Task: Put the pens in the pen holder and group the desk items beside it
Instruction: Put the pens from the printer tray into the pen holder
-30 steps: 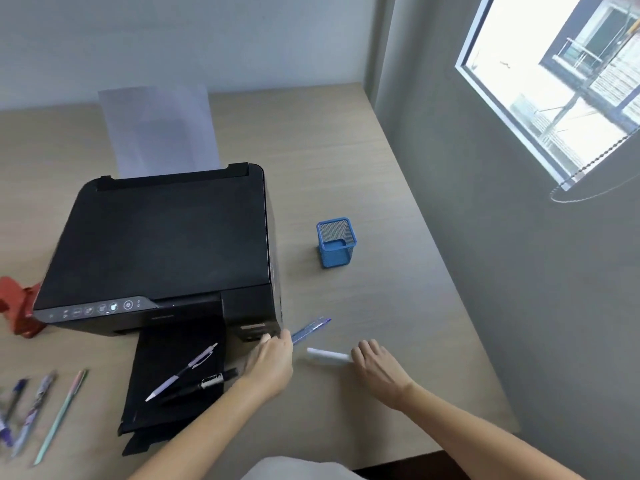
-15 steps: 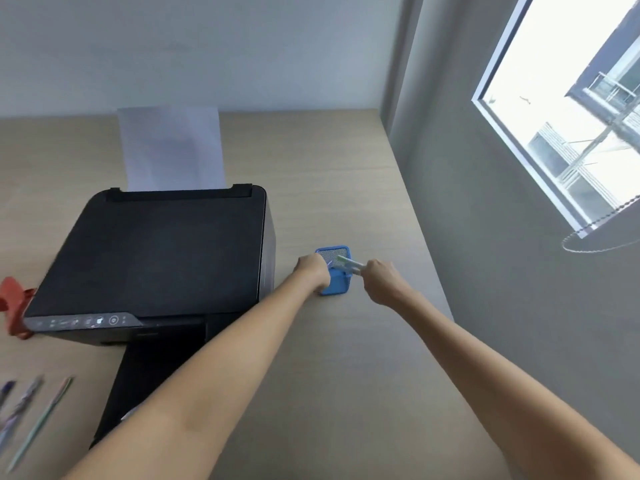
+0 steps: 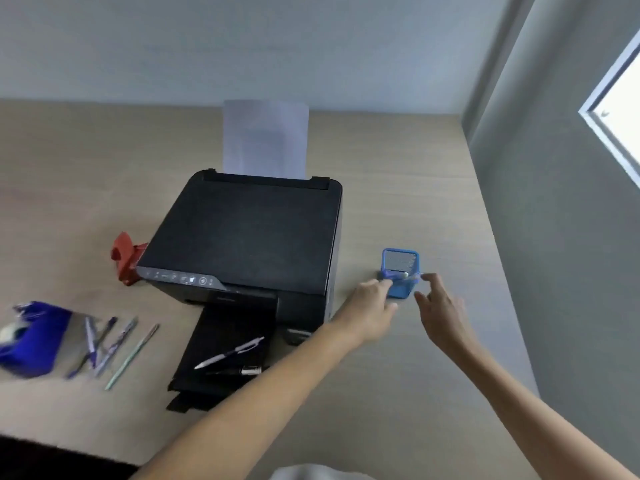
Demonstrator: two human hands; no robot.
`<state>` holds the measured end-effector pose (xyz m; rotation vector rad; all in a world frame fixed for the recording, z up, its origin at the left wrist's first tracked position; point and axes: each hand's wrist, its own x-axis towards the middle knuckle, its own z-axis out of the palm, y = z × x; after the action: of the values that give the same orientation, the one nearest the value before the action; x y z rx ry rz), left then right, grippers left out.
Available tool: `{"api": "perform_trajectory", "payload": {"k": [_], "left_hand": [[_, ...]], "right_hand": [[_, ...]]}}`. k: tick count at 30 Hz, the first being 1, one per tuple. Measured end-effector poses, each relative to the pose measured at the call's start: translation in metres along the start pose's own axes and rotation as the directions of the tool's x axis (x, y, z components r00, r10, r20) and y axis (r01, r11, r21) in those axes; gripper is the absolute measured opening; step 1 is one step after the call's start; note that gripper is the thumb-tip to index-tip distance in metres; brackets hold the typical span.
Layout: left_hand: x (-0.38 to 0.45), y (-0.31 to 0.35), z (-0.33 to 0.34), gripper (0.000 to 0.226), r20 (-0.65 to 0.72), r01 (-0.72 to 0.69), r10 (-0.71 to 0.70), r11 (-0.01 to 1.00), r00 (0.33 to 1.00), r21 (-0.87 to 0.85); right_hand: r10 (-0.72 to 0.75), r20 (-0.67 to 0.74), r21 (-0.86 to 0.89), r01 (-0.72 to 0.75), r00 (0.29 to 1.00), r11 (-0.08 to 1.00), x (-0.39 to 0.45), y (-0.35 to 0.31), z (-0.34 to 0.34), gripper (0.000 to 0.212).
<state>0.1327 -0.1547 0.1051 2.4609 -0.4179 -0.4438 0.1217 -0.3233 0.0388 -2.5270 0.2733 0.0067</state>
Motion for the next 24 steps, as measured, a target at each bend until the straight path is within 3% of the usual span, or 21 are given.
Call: {"api": "perform_trajectory", "payload": {"k": [2,4,8,11,14,18,21,24], "left_hand": [[-0.051,-0.024,-0.003,0.024,0.066,-0.04,0.048,0.992,0.997,-0.121],[-0.097,-0.064,-0.01,0.017,0.083,0.047,-0.033,0.983,0.996,-0.176],[-0.141,-0.172,-0.03,0.014,-0.123,0.234,-0.248,0.965,0.961,-0.121],[-0.143,-0.244,-0.042,0.007,-0.253,0.328,-0.322,0.944,0.912,-0.018],[-0.132,-0.283,-0.048,0.02,-0.148,0.338,-0.332,0.941,0.932,0.016],[-0.123,-0.303,-0.049,0.026,-0.008,0.277,-0.281,0.939,0.96,0.206],[-0.123,-0.308,-0.049,0.026,0.041,0.177,-0.208,0.909,0.977,0.378],[-0.127,-0.305,-0.058,0.023,0.091,0.156,-0.194,0.934,0.977,0.32]], "right_hand": [[-0.07,0.053,0.031,0.069,0.996,0.997,-0.033,0.004,0.018,0.026],[-0.159,0.163,0.02,0.158,0.974,0.987,-0.064,0.003,0.041,0.021],[-0.318,0.317,0.072,0.311,0.894,0.948,-0.107,-0.033,0.085,0.016],[-0.381,0.38,0.108,0.368,0.843,0.923,-0.119,-0.076,0.126,0.017],[-0.373,0.382,0.124,0.353,0.846,0.927,-0.12,-0.12,0.162,0.025],[-0.266,0.392,0.139,0.229,0.881,0.963,-0.114,-0.158,0.191,0.038],[-0.201,0.403,0.122,0.166,0.893,0.979,-0.114,-0.167,0.204,0.028],[-0.222,0.347,0.158,0.176,0.911,0.972,-0.12,-0.167,0.203,0.018]]}}
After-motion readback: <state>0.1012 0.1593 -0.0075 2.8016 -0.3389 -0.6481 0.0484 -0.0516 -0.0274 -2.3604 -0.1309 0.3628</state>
